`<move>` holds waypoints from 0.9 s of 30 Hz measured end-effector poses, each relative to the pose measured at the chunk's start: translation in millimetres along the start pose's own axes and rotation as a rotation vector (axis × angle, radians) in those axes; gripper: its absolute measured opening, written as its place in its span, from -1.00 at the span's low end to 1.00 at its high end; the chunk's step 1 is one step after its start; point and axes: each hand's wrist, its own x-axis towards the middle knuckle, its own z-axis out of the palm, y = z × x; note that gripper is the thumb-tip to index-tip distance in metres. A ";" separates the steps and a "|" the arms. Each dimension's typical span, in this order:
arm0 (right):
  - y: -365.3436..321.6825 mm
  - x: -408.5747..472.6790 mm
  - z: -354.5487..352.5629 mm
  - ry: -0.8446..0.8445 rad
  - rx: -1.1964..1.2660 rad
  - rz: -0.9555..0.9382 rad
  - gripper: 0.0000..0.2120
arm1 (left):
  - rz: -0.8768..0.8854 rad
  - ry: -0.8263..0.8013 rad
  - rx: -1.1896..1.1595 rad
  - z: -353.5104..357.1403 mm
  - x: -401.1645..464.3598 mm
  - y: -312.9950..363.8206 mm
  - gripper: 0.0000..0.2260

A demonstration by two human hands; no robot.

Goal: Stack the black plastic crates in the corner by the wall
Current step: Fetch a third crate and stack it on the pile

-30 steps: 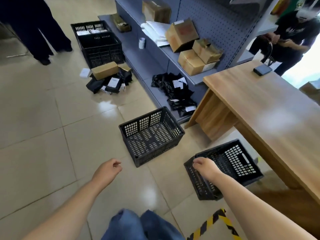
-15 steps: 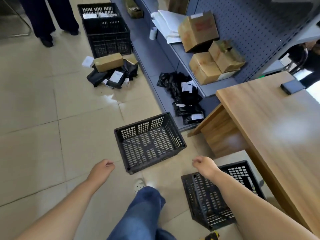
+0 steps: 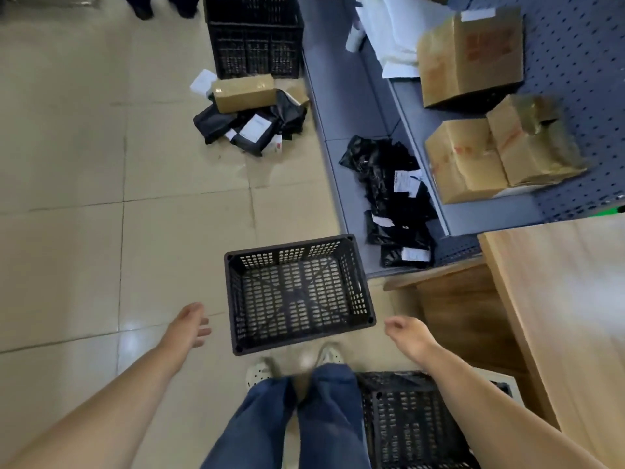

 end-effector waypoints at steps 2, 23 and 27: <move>-6.8 29.8 -0.3 -0.042 0.007 0.020 -0.78 | -0.092 0.024 -0.129 7.3 17.5 2.0 -0.62; 4.4 325.4 60.0 -0.046 0.573 0.182 -0.46 | -0.299 0.109 -0.739 81.6 246.3 -77.5 -0.42; 8.5 350.6 73.5 0.000 0.626 0.200 -0.45 | -0.294 0.081 -0.816 81.5 275.8 -90.0 -0.43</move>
